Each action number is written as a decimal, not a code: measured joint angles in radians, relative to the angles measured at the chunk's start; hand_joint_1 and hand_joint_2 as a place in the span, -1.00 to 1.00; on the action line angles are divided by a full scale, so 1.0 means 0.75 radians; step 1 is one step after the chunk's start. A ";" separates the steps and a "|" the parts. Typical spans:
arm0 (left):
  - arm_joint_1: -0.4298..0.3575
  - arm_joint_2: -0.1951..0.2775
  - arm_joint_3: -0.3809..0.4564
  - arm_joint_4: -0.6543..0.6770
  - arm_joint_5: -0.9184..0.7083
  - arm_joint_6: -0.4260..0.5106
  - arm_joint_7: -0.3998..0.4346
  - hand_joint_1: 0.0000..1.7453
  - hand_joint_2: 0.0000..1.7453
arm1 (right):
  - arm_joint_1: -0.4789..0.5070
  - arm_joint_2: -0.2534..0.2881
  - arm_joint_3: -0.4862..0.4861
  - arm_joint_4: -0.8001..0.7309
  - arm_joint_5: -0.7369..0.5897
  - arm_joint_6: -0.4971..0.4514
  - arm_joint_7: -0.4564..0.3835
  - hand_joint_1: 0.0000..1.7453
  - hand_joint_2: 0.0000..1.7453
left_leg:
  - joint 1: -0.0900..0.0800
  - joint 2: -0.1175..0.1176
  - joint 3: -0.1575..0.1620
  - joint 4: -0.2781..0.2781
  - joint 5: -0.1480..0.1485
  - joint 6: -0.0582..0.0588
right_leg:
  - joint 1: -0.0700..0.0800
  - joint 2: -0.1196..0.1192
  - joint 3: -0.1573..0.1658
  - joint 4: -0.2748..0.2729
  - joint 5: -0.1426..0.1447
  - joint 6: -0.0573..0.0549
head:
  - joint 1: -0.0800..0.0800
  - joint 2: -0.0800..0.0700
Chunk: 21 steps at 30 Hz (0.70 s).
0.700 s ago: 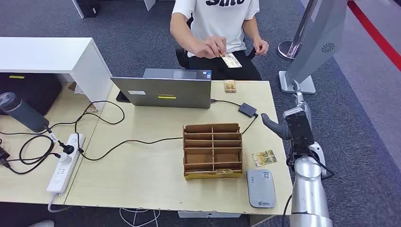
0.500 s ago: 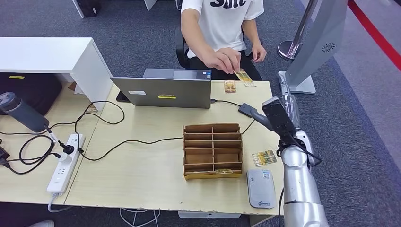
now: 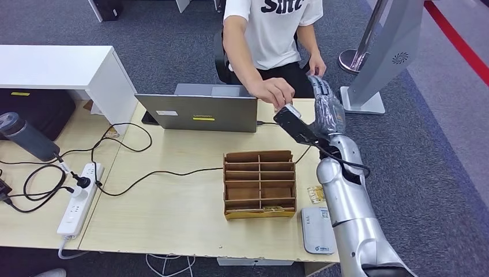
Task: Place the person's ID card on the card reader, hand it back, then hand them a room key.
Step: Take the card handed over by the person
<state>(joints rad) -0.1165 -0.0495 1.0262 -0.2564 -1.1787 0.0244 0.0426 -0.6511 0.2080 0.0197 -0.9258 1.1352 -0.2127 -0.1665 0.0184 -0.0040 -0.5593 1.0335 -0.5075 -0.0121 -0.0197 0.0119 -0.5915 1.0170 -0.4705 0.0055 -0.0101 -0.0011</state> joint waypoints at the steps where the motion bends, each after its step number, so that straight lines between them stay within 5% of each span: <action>1: -0.001 -0.001 0.002 0.002 -0.006 -0.002 0.001 -1.00 1.00 | -0.013 0.000 0.011 0.016 0.033 -0.016 0.012 1.00 1.00 | 0.000 0.000 0.000 0.000 0.000 0.000 | 0.000 0.000 0.000 0.000 0.000 0.000 | 0.000 0.000; 14: -0.021 -0.005 0.035 0.013 -0.099 -0.041 0.011 -1.00 1.00 | -0.204 0.000 0.146 0.279 0.493 -0.226 0.148 1.00 1.00 | 0.000 0.000 0.000 0.000 0.000 0.000 | 0.000 0.000 0.000 0.000 0.000 0.000 | 0.000 0.000; 21: -0.020 -0.005 0.062 0.015 -0.105 -0.040 0.008 -1.00 1.00 | -0.213 0.001 0.148 0.288 0.422 -0.244 0.028 1.00 1.00 | 0.000 0.000 0.000 0.000 0.000 0.000 | 0.000 0.000 0.000 0.000 0.000 0.000 | 0.000 0.000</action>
<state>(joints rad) -0.1316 -0.0534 1.0729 -0.2453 -1.2575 -0.0059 0.0488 -0.8107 0.2085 0.1308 -0.7095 1.4521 -0.3959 -0.1453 0.0183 -0.0041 -0.5595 1.0337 -0.5072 -0.0119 -0.0197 0.0119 -0.5917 1.0169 -0.4704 0.0056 -0.0099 -0.0011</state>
